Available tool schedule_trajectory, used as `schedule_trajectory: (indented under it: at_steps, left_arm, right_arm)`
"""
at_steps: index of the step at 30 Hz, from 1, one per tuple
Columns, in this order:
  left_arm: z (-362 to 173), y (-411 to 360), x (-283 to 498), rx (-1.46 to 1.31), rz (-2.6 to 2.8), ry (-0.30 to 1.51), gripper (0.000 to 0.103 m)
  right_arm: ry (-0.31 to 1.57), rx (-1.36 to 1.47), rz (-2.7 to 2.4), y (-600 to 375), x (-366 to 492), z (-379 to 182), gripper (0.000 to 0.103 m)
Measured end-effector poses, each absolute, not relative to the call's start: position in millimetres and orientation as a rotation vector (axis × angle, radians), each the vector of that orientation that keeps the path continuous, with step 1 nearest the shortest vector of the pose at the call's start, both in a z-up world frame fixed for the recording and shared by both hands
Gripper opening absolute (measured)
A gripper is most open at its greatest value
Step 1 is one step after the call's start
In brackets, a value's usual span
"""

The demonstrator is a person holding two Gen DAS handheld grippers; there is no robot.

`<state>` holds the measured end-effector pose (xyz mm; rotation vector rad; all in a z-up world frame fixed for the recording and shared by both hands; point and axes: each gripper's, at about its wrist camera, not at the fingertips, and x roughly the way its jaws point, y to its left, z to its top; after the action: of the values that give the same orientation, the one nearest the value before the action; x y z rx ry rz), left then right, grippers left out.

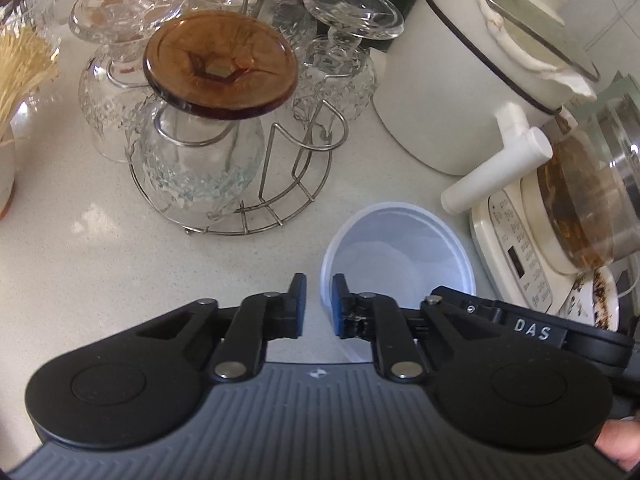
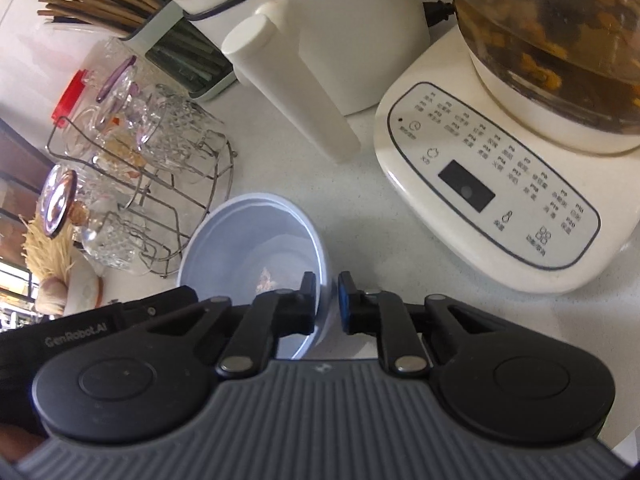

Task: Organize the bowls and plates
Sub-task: 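Move the left tool to the other plastic bowl and close on its rim, then lift the second plastic bowl with the left tool over the first plastic bowl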

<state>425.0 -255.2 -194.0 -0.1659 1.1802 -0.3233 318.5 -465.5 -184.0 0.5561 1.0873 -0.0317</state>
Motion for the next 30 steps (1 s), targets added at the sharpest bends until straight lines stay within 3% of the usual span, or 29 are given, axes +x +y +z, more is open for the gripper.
schedule_trajectory:
  at_steps: [12, 30]
  left_arm:
    - [-177, -256, 416, -0.208, -0.349, 1.151, 0.007]
    - [-109, -229, 376, -0.217, -0.385, 1.046, 0.007]
  right_arm:
    - [1.097, 0.54, -0.021, -465, 317, -178, 0.013]
    - [0.998, 0.538, 0.024, -451, 281, -114, 0.013]
